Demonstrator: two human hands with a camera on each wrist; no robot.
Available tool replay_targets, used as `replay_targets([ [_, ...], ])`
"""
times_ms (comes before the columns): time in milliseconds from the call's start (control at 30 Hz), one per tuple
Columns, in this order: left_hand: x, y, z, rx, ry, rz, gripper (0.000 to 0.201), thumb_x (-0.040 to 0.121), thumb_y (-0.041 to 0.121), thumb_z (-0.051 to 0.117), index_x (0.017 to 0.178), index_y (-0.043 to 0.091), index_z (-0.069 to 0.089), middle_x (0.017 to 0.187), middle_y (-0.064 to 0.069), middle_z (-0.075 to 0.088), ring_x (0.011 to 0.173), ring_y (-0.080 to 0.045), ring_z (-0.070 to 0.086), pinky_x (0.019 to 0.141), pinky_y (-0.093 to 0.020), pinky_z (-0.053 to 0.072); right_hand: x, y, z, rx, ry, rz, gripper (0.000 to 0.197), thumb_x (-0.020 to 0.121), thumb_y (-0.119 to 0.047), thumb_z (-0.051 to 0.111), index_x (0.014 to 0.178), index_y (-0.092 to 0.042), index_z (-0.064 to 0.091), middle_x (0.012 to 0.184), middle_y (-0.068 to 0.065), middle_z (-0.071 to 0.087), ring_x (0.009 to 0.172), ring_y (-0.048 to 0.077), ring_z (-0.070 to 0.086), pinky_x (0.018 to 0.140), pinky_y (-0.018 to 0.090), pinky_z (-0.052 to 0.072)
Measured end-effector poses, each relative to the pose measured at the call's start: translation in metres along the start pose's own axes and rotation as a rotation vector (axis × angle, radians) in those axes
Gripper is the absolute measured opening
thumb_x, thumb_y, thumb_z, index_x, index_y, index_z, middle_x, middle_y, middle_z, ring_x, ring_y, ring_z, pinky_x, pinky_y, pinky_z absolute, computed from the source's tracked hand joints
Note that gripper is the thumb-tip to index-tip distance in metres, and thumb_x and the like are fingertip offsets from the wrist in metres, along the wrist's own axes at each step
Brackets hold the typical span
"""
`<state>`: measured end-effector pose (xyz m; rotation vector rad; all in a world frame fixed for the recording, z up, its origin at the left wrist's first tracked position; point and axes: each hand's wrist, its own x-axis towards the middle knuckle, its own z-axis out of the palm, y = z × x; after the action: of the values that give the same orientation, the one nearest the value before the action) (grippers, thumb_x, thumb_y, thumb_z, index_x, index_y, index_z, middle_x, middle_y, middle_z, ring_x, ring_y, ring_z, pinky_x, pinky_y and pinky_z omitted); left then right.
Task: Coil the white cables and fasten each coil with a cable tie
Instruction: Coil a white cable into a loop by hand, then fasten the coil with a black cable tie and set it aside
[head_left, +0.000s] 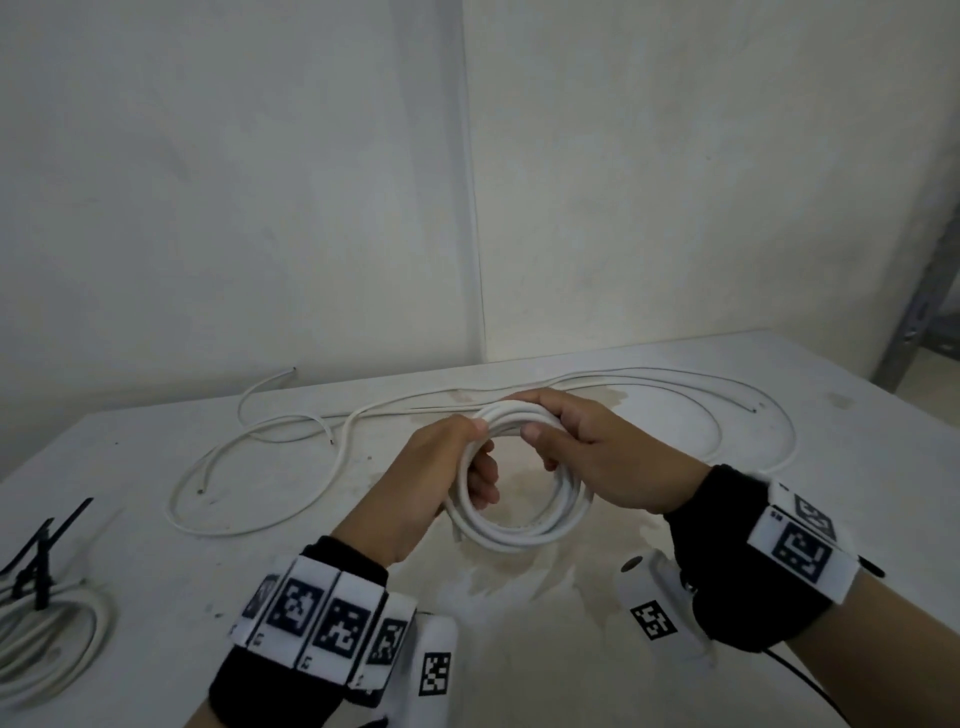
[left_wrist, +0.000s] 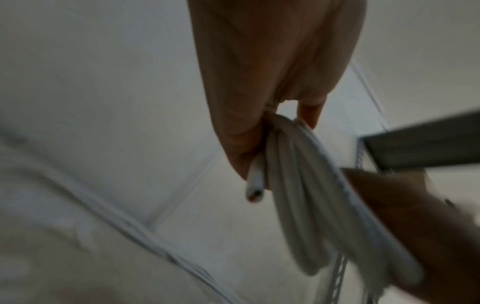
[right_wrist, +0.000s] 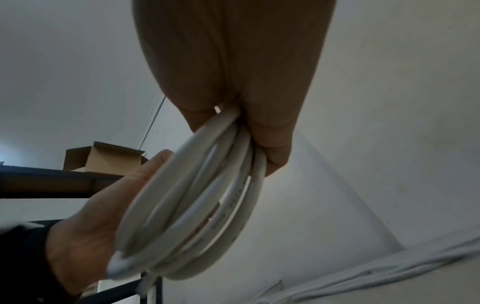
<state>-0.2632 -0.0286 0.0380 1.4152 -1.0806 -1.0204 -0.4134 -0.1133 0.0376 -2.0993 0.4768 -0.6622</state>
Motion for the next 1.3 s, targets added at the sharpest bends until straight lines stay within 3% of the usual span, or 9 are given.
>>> replay_targets([
  [67,-0.002,0.001,0.004,-0.13,-0.033,-0.029,0.027,0.096,0.018,0.037,0.08,0.004,0.054,0.052,-0.002,0.054,0.044,-0.013,0.054,0.047,-0.023,0.048,0.0,0.002,-0.001,-0.026,0.023,0.002,0.023,0.097,-0.014,0.042,0.118,-0.015,0.052,0.076,-0.002,0.049,0.062,0.001,0.041,0.063,0.017,0.038],
  [133,-0.002,0.001,0.007,-0.16,-0.035,-0.036,0.026,0.096,0.022,0.039,0.083,0.004,0.053,0.047,0.003,0.043,0.039,-0.01,0.041,0.044,-0.022,0.04,-0.001,0.005,0.0,-0.055,0.032,-0.001,0.022,0.097,-0.014,0.042,0.117,-0.014,0.052,0.08,0.001,0.049,0.065,0.004,0.041,0.064,0.02,0.038],
  [367,0.009,0.006,0.017,0.065,0.07,0.104,0.032,0.091,0.034,0.05,0.073,0.008,0.056,0.038,0.011,0.035,0.035,-0.006,0.03,0.041,-0.02,0.032,-0.006,0.004,-0.006,-0.04,0.063,0.029,0.022,0.097,-0.015,0.041,0.117,-0.02,0.05,0.083,-0.002,0.051,0.071,0.004,0.048,0.069,0.019,0.043],
  [500,0.012,0.004,0.027,0.025,0.117,0.161,0.03,0.092,0.028,0.051,0.07,0.008,0.054,0.037,0.01,0.036,0.034,-0.006,0.03,0.039,-0.019,0.031,-0.01,0.001,-0.014,0.194,0.101,0.105,0.026,0.098,-0.015,0.04,0.12,-0.025,0.048,0.094,-0.006,0.059,0.08,-0.001,0.057,0.077,0.016,0.046],
  [600,0.014,0.001,0.032,-0.014,0.126,0.188,0.029,0.093,0.026,0.051,0.07,0.008,0.054,0.038,0.011,0.035,0.034,-0.006,0.029,0.04,-0.019,0.03,-0.017,0.005,-0.021,0.364,0.172,0.154,0.026,0.099,-0.021,0.034,0.118,-0.03,0.051,0.106,-0.001,0.063,0.098,0.013,0.061,0.09,0.024,0.046],
  [800,0.019,-0.003,0.047,-0.01,0.105,0.205,0.028,0.093,0.024,0.05,0.072,0.006,0.055,0.037,0.009,0.035,0.032,-0.005,0.029,0.038,-0.017,0.03,-0.035,0.009,-0.029,0.027,0.14,0.174,0.031,0.099,-0.022,0.034,0.126,-0.019,0.048,0.115,-0.001,0.058,0.104,0.012,0.059,0.091,0.021,0.045],
  [967,0.025,-0.011,0.065,-0.007,0.089,0.181,0.03,0.092,0.026,0.052,0.069,0.007,0.055,0.036,0.009,0.035,0.032,-0.006,0.03,0.038,-0.018,0.031,-0.057,0.012,-0.054,-0.061,0.273,0.274,0.031,0.098,-0.021,0.037,0.128,-0.015,0.046,0.106,-0.004,0.057,0.1,0.013,0.056,0.095,0.031,0.043],
  [1167,0.028,-0.018,0.086,-0.012,0.039,0.146,0.031,0.093,0.028,0.052,0.07,0.007,0.056,0.036,0.01,0.034,0.032,-0.004,0.028,0.037,-0.016,0.03,-0.101,0.044,-0.098,-0.315,0.364,0.499,0.016,0.095,-0.022,0.048,0.109,-0.022,0.055,0.102,0.0,0.059,0.095,0.021,0.06,0.083,0.029,0.044],
  [1300,0.03,-0.02,0.098,-0.02,0.017,0.136,0.03,0.093,0.027,0.052,0.072,0.005,0.056,0.036,0.01,0.033,0.031,-0.004,0.028,0.036,-0.016,0.029,-0.127,0.07,-0.115,-0.534,0.275,0.68,0.026,0.093,-0.024,0.051,0.117,-0.013,0.056,0.102,-0.001,0.053,0.092,0.015,0.052,0.08,0.021,0.033],
])
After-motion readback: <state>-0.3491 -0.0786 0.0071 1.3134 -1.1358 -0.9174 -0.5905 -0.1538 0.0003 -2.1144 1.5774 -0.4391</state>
